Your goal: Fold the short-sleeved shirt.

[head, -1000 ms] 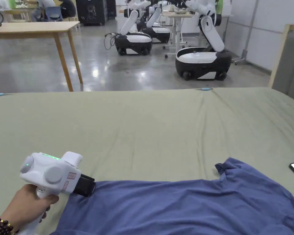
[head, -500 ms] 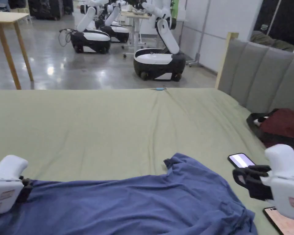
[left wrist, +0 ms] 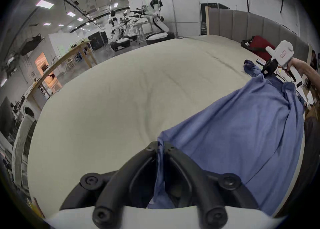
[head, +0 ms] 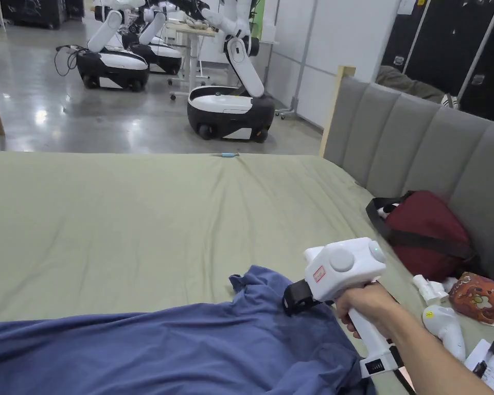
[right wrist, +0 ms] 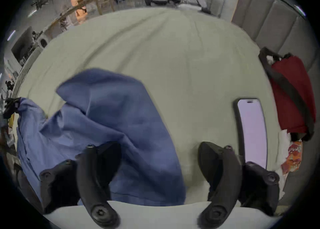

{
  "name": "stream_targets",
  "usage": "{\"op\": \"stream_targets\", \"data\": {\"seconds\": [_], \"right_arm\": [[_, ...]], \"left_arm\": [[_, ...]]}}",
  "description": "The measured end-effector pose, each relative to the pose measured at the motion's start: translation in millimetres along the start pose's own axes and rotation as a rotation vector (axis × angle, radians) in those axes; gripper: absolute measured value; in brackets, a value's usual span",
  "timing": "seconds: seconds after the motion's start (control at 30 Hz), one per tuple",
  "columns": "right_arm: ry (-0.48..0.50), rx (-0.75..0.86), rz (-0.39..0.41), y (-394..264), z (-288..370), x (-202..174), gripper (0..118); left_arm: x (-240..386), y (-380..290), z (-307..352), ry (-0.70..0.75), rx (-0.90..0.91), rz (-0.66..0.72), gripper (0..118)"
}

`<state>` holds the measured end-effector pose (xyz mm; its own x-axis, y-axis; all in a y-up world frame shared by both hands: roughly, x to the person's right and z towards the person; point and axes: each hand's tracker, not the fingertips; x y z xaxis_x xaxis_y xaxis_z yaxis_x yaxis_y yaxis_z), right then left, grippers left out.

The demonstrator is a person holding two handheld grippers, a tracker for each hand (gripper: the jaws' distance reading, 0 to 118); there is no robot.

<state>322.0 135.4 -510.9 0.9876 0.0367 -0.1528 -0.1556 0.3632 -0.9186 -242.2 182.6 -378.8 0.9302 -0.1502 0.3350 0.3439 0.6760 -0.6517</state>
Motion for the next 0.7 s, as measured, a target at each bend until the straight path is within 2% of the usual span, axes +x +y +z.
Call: {"op": "stream_targets", "data": {"seconds": [0.03, 0.07, 0.1, 0.13, 0.17, 0.2, 0.3, 0.37, 0.47, 0.6, 0.7], "right_arm": [[-0.012, 0.063, 0.014, -2.9, 6.2, -5.4, 94], [-0.005, 0.069, 0.037, -3.4, 10.7, -7.0, 87], [0.035, 0.085, 0.063, -5.1, 17.4, -9.4, 69], [0.036, 0.103, 0.082, -8.0, 24.1, -13.0, 12], [0.025, 0.147, 0.129, -8.5, 25.4, -19.5, 0], [0.021, 0.095, 0.107, -10.4, 26.9, -21.3, 0], [-0.018, 0.143, 0.15, -16.7, 46.0, -27.8, 0], [0.005, 0.226, 0.143, -27.4, 72.0, -31.6, 0], [0.029, 0.351, 0.176, -53.7, 129.1, -35.8, 0], [0.049, 0.501, 0.252, -117.2, 205.4, -50.4, 1], [0.049, 0.595, 0.3, -170.2, 234.6, -58.4, 2]], "left_arm": [[1.0, -0.3, -0.4, -0.001, -0.003, -0.002, 5], [2.2, -0.6, -0.6, 0.0, -0.006, -0.002, 5], [0.3, -1.7, -2.3, 0.001, -0.009, -0.004, 5], [0.6, -2.0, -2.4, 0.0, -0.01, -0.004, 5], [0.7, -2.1, -2.5, -0.002, -0.011, -0.004, 4], [1.1, -2.1, -2.7, -0.002, -0.011, -0.001, 5], [-1.8, -2.3, 4.1, 0.0, -0.009, 0.014, 5], [-5.8, -4.9, 20.5, -0.011, 0.014, 0.03, 5], [-6.2, -12.4, 60.9, -0.018, 0.062, 0.047, 5], [3.6, -44.4, 130.8, -0.025, 0.129, 0.049, 5], [11.7, -80.3, 167.5, -0.032, 0.156, 0.074, 4]]}}
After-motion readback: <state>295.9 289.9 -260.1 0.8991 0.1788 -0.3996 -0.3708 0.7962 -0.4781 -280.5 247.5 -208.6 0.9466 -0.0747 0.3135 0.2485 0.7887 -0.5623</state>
